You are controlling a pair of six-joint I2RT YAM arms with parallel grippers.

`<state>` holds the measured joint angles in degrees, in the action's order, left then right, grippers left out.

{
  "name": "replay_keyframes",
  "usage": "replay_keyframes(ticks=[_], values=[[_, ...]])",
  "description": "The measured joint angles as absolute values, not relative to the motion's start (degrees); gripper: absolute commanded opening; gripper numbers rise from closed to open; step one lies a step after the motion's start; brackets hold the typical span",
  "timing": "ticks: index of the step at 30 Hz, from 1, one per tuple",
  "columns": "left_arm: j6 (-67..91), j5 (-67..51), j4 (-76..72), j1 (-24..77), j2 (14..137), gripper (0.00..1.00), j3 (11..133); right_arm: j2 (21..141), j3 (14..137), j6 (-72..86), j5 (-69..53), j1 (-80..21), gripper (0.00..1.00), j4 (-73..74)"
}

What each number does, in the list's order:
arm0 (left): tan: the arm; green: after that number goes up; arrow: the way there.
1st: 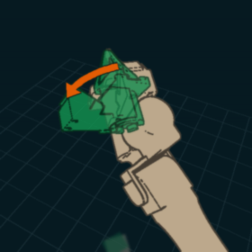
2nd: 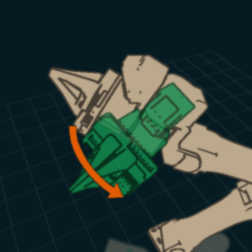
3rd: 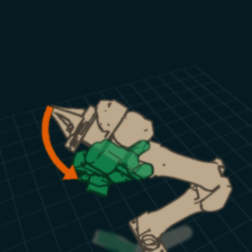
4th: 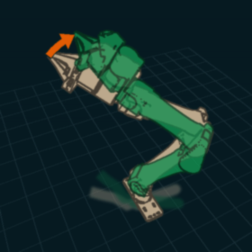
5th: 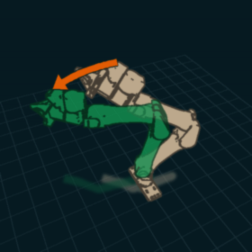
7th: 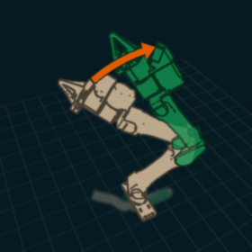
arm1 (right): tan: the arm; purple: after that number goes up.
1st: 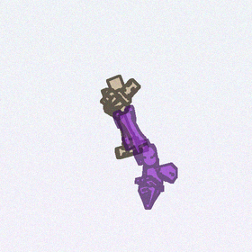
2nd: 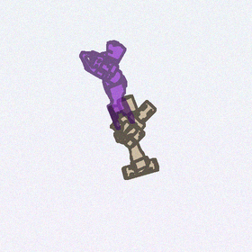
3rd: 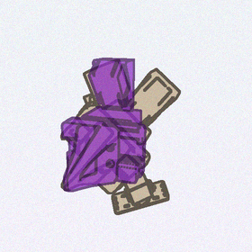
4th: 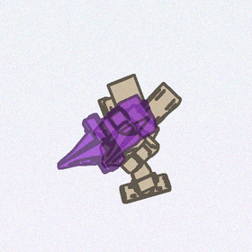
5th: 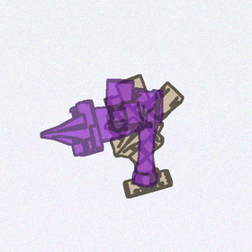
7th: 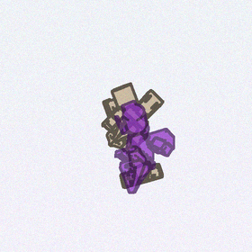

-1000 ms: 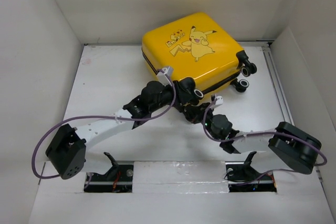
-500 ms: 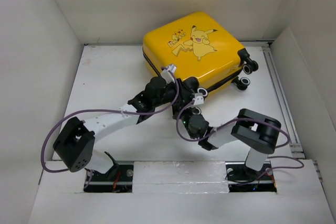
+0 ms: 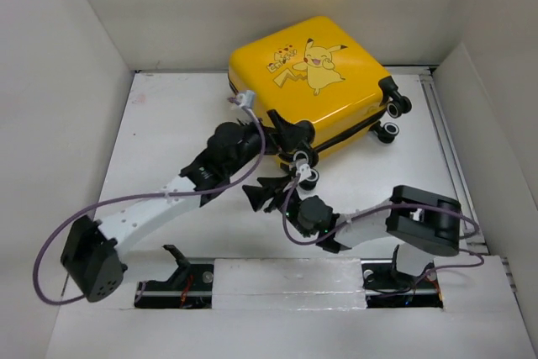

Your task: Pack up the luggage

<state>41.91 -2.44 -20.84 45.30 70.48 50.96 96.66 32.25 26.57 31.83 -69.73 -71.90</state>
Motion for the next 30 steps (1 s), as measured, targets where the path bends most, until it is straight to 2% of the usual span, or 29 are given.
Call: replay_keyframes(ticks=[1,4,7,10,12,14,16,18,19,22,30], values=[[41.3,-1.0,-21.5,44.5,68.1,0.99,50.5,94.8,32.1,26.5,29.9,-70.6,0.67,-69.1],[39.8,4.4,-22.1,40.8,59.6,0.86,46.1,89.9,31.7,26.6,25.6,-71.2,0.67,-60.8],[38.9,9.8,-21.9,37.6,52.8,0.63,39.6,85.6,31.7,26.6,23.0,-71.2,0.67,-51.9],[38.2,11.9,-21.4,36.8,51.2,0.45,33.6,79.8,31.7,26.3,22.1,-71.2,0.61,-41.8],[37.8,11.2,-21.4,36.7,53.2,0.4,30.2,75.0,32.8,25.1,22.5,-71.2,0.51,-33.3],[37.1,9.7,-21.5,36.6,57.4,0.39,28.4,70.5,35.2,23.2,23.6,-71.2,0.42,-25.3],[36.4,6.7,-22.9,36.6,61.9,0.39,27.2,66.3,38.6,21.2,24.0,-70.0,0.44,-17.6],[35.4,4.4,-24.6,36.7,65.3,0.39,26.9,62.5,42.4,19.1,23.7,-67.4,0.51,-11.3],[34.8,3.6,-25.8,37.1,66.6,0.39,26.9,61.1,44.3,18.1,23.7,-65.7,0.6,-8.5],[32.8,1.8,-28.4,37.9,69.5,0.39,27.9,59.0,49.6,15.2,24.1,-61.0,0.73,-1.5],[27.7,-1.4,-33.4,38.8,78.2,0.4,35.6,62.5,54.0,10.1,21.7,-51.2,0.87,10.2]])
